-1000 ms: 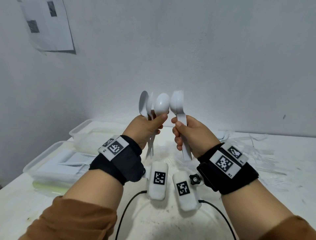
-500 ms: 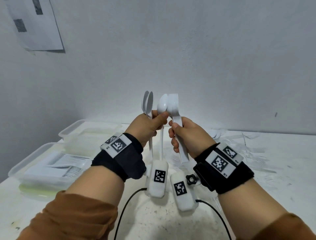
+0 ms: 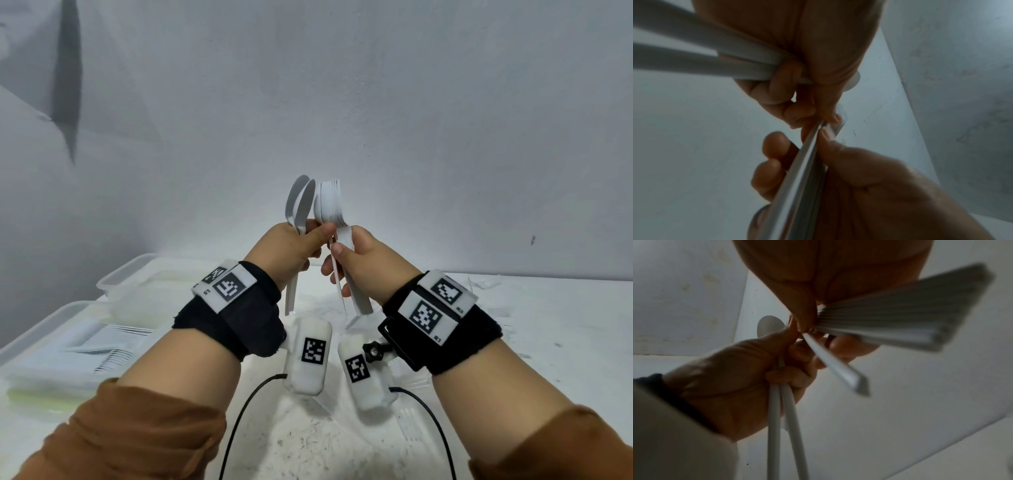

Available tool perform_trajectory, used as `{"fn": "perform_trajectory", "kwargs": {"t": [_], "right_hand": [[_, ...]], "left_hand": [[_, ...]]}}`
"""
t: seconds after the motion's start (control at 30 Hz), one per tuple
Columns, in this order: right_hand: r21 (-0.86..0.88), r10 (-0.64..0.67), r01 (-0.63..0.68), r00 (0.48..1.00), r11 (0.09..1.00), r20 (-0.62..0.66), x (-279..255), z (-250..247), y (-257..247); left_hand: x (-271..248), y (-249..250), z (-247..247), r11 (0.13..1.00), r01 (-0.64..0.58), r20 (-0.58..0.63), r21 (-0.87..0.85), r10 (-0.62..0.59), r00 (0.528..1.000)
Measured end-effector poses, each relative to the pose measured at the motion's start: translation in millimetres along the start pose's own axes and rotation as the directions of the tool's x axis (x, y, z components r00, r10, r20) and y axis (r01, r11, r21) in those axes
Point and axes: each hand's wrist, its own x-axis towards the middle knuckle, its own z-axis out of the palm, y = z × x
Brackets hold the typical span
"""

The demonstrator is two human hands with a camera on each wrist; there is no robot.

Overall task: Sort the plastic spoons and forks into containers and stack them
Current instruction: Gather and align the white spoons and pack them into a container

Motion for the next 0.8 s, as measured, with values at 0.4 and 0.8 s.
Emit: {"fn": "perform_trajectory", "kwargs": {"t": [0.4,0.8], "right_hand": [[0.054,0.002,-0.004,0.999,0.999,0.047,1,-18,-4],[0.16,-0.051,0.06,0.997,0.985,-0.06,-11,-6,-20]], "left_hand": [[0,17,7,0.986,-0.01,-0.011,0.168,0.012,1.0],[-15,20,-2,0.987,0.01,-0.106,-0.162,-0.028,0.994]]}}
